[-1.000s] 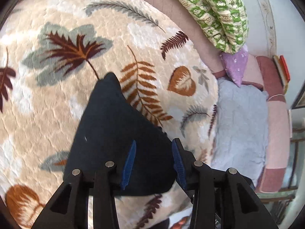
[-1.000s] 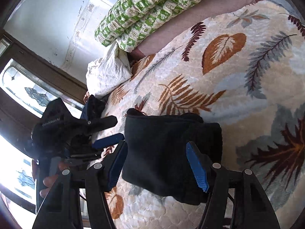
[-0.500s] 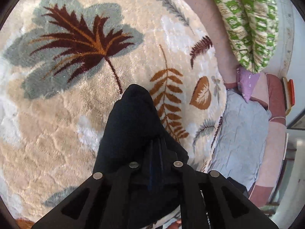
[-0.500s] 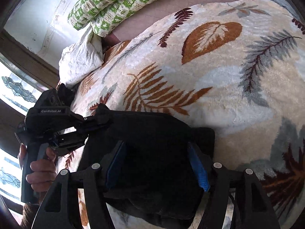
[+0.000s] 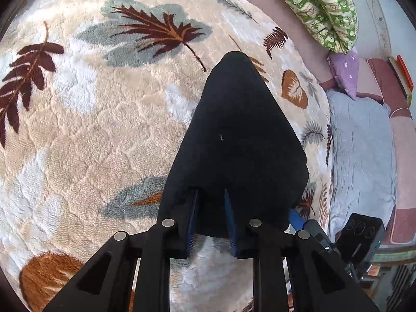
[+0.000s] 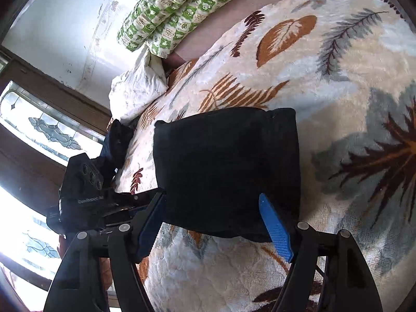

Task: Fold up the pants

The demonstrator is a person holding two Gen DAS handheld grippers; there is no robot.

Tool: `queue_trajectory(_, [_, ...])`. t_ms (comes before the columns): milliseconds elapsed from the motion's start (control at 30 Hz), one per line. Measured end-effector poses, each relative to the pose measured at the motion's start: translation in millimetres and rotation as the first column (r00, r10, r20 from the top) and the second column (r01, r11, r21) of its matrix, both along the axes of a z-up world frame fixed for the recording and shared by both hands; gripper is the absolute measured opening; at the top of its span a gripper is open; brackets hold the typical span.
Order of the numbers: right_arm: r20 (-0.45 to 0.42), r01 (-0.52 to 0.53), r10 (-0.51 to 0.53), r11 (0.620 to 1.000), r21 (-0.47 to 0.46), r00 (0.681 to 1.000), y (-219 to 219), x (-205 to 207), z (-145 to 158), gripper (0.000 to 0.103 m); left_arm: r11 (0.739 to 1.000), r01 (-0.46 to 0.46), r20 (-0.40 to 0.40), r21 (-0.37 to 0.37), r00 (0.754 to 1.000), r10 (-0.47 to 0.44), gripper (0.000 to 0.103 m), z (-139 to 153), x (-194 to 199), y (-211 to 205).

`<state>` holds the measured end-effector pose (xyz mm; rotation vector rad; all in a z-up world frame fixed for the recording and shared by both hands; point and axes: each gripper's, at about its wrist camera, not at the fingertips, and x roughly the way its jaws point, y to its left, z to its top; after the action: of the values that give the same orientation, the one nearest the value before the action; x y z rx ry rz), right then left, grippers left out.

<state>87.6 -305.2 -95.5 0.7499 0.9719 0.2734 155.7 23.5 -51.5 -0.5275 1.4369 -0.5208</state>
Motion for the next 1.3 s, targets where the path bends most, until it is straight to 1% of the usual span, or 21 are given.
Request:
queue_trajectory(33, [-0.007, -0.002, 0.002, 1.000, 0.000, 1.000, 0, 2, 5, 0.075, 1.000, -0.017, -0.014, -0.013, 1.000, 0.016, 0.020, 4, 0, 5])
queue_trajectory(67, [-0.003, -0.002, 0.002, 1.000, 0.018, 1.000, -2, 2, 11, 0.075, 1.000, -0.023, -0.010, -0.020, 1.000, 0.023, 0.020, 10, -1, 10])
queue_trajectory(133, [0.037, 0.022, -0.025, 0.998, 0.065, 0.999, -11, -1, 28, 0.076, 1.000, -0.023, 0.053, 0.002, 0.998, 0.023, 0.023, 27, -3, 18])
queue_trajectory(167, [0.058, 0.037, -0.041, 0.997, 0.069, 0.997, -16, -4, 37, 0.079, 0.999, -0.026, 0.095, 0.031, 0.995, 0.023, 0.028, 37, -5, 22])
queue_trajectory(200, [0.072, 0.051, -0.056, 0.997, 0.062, 0.996, -21, -6, 45, 0.083, 0.997, -0.033, 0.131, 0.064, 0.991, 0.024, 0.039, 45, -7, 26])
queue_trajectory(233, [0.076, 0.069, -0.073, 0.997, 0.045, 0.994, -26, -9, 51, 0.090, 0.995, -0.040, 0.163, 0.092, 0.986, 0.025, 0.048, 53, -9, 29])
queue_trajectory(267, [0.071, 0.083, -0.085, 0.996, 0.025, 0.994, -30, -10, 54, 0.093, 0.992, -0.052, 0.194, 0.115, 0.981, 0.029, 0.067, 59, -11, 33])
queue_trajectory(300, [0.058, 0.089, -0.090, 0.996, 0.006, 0.994, -34, -11, 55, 0.095, 0.989, -0.063, 0.226, 0.131, 0.974, 0.033, 0.076, 65, -13, 35])
queue_trajectory(367, [0.016, 0.104, -0.103, 0.995, -0.013, 0.995, -40, -12, 49, 0.096, 0.984, -0.074, 0.279, 0.163, 0.960, 0.026, 0.078, 75, -15, 36])
queue_trajectory(400, [-0.006, 0.107, -0.107, 0.994, -0.009, 0.994, -43, -13, 44, 0.096, 0.982, -0.065, 0.289, 0.179, 0.957, 0.011, 0.083, 77, -16, 31])
queue_trajectory(500, [-0.063, 0.111, -0.111, 0.994, -0.006, 0.992, -43, -14, 27, 0.096, 0.970, 0.007, 0.291, 0.244, 0.953, -0.080, 0.084, 74, -14, 11])
queue_trajectory(633, [-0.107, 0.109, -0.107, 0.994, 0.018, 0.988, -40, -14, 10, 0.096, 0.925, 0.093, 0.297, 0.368, 0.931, -0.212, 0.084, 55, -1, -31])
queue_trajectory(700, [-0.116, 0.105, -0.102, 0.994, 0.019, 0.988, -38, -14, 6, 0.096, 0.910, 0.109, 0.306, 0.399, 0.920, -0.244, 0.084, 49, 4, -46])
queue_trajectory(800, [-0.125, 0.103, -0.100, 0.994, 0.018, 0.987, -39, -14, 4, 0.096, 0.908, 0.122, 0.310, 0.401, 0.915, -0.260, 0.084, 43, 9, -57])
queue_trajectory(1033, [-0.138, 0.121, -0.118, 0.993, 0.009, 0.983, -44, -10, 1, 0.096, 0.919, 0.129, 0.292, 0.372, 0.924, -0.248, 0.084, 31, 23, -61])
queue_trajectory(1300, [-0.170, 0.120, -0.117, 0.993, 0.008, 0.979, -45, -2, -13, 0.097, 0.918, 0.158, 0.273, 0.363, 0.924, -0.267, 0.084, 23, 33, -65])
